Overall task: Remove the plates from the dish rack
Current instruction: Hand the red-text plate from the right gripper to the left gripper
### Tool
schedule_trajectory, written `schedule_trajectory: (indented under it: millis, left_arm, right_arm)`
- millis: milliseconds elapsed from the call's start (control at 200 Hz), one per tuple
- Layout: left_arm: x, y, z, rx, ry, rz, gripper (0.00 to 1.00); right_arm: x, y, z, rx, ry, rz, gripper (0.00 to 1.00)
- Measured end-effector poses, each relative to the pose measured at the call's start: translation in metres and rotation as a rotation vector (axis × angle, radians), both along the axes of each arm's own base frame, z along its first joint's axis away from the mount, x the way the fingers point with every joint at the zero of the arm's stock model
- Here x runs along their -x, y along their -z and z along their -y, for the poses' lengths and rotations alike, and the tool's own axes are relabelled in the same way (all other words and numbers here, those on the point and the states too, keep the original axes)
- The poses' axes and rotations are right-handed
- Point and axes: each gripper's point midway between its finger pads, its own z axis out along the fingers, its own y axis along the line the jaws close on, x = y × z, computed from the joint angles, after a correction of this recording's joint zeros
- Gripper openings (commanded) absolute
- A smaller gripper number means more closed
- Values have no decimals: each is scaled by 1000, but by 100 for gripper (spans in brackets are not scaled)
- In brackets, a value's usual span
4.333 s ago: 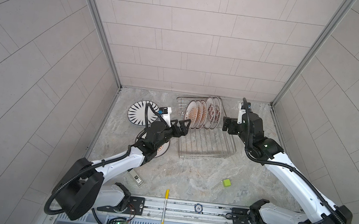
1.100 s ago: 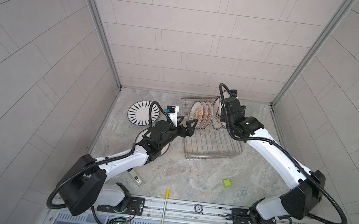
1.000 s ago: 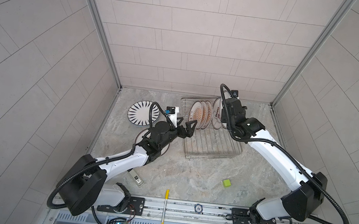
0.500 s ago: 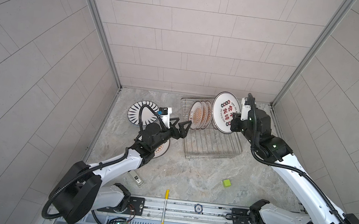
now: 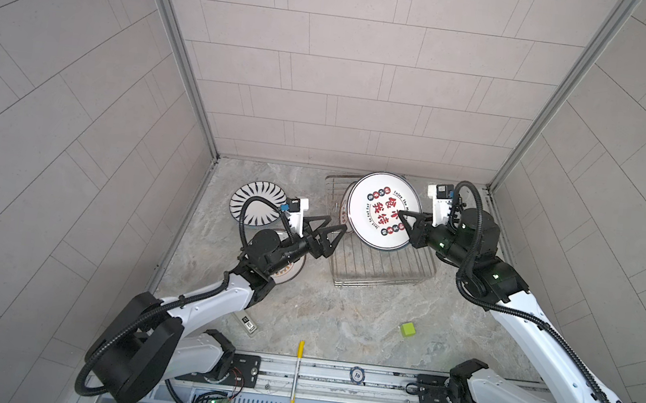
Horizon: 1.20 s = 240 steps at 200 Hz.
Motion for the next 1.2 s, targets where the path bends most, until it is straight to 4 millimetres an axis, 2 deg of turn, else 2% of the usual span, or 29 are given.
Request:
schedule_trajectory:
  millis: [80,145,275,360,510,751,786,836,871,1036,1121,1201]
  left_arm:
    - [4,-9,1,27,23,25,85]
    - [7,-15,3,51,44,39,77]
    - [11,-21,5,91,78,44,55]
    - [12,-21,7,106,94,34,50]
    - [13,-22,7,124,107,25,31]
    - [12,-22,7,134,109,8,27]
    - [12,-21,7,134,108,6,22]
    - [11,-21,6,139,105,-5,10]
    - [9,-19,5,142,96,-18,5]
    - [6,-20,-1,163,74,-53,1]
    - [7,-20,-3,161,62,-64,0]
    - [8,-21,-6,147,46,-64,0]
  right_arm:
    - [4,-10,-7,-37,-48,24,0]
    - [8,-15,-11,-62,-76,42,0]
    - [13,-14,-19,-86,-123,48,0]
    - [16,-13,-24,-92,-147,47,0]
    - [19,-16,-29,-102,-171,58,0]
    - [15,-11,-35,-103,-189,45,0]
    - [15,-10,-36,-103,-193,44,0]
    - [15,-10,-38,-104,-199,43,0]
    - [15,-10,-39,-105,-205,46,3]
    - [13,-11,-43,-79,-224,71,8]
    - [12,-11,-45,-73,-227,70,16]
    - [9,-8,-45,-64,-212,59,30]
